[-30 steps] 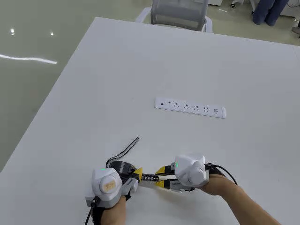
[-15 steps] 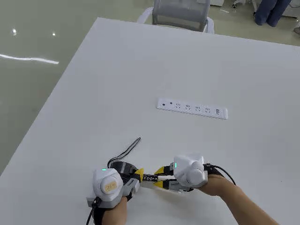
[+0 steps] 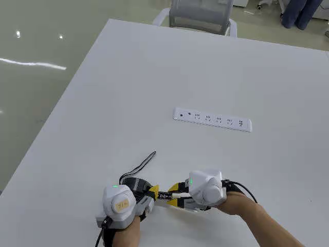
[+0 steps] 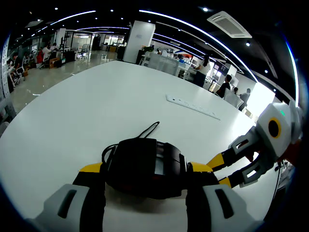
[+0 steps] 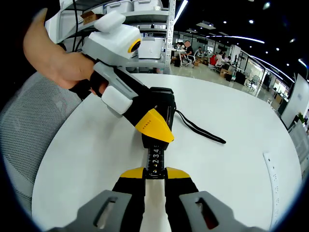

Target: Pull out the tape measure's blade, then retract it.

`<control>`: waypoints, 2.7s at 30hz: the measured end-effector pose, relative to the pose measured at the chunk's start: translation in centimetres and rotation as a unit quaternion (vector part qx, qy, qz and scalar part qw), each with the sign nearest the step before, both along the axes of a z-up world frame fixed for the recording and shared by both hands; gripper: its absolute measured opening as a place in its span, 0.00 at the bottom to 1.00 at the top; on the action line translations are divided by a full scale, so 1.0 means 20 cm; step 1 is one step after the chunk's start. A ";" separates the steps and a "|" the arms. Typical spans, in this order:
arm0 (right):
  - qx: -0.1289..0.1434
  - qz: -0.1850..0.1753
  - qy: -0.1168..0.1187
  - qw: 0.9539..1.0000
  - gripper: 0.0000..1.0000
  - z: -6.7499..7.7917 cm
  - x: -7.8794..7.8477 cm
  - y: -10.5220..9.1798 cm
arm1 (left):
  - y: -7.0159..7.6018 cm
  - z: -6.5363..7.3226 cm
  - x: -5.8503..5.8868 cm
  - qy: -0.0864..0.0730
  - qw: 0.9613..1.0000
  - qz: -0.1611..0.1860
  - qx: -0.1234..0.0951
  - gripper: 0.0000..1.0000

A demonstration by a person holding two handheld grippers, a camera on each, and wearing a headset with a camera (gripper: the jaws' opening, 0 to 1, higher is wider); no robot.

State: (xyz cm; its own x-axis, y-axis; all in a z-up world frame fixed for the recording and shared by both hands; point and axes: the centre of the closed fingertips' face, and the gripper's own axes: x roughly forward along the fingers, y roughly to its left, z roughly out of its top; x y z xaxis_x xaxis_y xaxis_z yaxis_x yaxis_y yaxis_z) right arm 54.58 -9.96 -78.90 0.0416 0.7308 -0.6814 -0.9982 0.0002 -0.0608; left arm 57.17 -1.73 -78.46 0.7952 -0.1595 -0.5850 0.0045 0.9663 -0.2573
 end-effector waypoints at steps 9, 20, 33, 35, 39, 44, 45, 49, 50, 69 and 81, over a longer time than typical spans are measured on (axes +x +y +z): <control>-0.001 0.004 -0.001 1.000 0.13 0.00 0.00 0.03 | 0.00 0.00 0.00 -0.001 1.000 0.000 -0.002 0.65; -0.001 0.005 -0.002 1.000 0.13 0.00 0.00 0.05 | 0.01 0.00 0.00 0.000 1.000 0.000 -0.004 0.65; -0.002 0.006 -0.001 1.000 0.13 -0.01 0.01 0.07 | 0.01 0.00 0.00 -0.001 1.000 -0.002 -0.004 0.65; -0.002 0.007 -0.001 1.000 0.13 -0.02 0.01 0.08 | 0.01 0.00 0.00 -0.002 1.000 -0.003 -0.002 0.65; -0.002 0.007 -0.002 1.000 0.13 -0.02 0.01 0.09 | 0.01 0.00 0.01 -0.003 1.000 -0.003 -0.003 0.65; -0.001 0.005 -0.002 1.000 0.13 -0.02 0.01 0.10 | 0.01 0.00 0.01 -0.003 1.000 -0.002 -0.005 0.65; -0.001 0.005 -0.002 1.000 0.13 -0.02 0.01 0.11 | 0.01 0.00 0.01 -0.003 1.000 -0.002 -0.004 0.65; -0.001 0.004 -0.004 1.000 0.13 -0.02 0.01 0.11 | 0.01 0.01 0.01 -0.004 1.000 -0.001 -0.006 0.65; -0.001 0.004 -0.003 1.000 0.13 -0.02 0.01 0.12 | 0.02 0.00 0.01 -0.004 1.000 -0.001 -0.006 0.65; -0.002 0.006 -0.006 1.000 0.13 -0.02 0.02 0.16 | 0.02 0.01 0.01 -0.003 1.000 0.001 -0.012 0.65; -0.002 0.001 -0.006 1.000 0.13 -0.03 0.02 0.19 | 0.03 0.01 0.01 -0.003 1.000 0.002 -0.013 0.65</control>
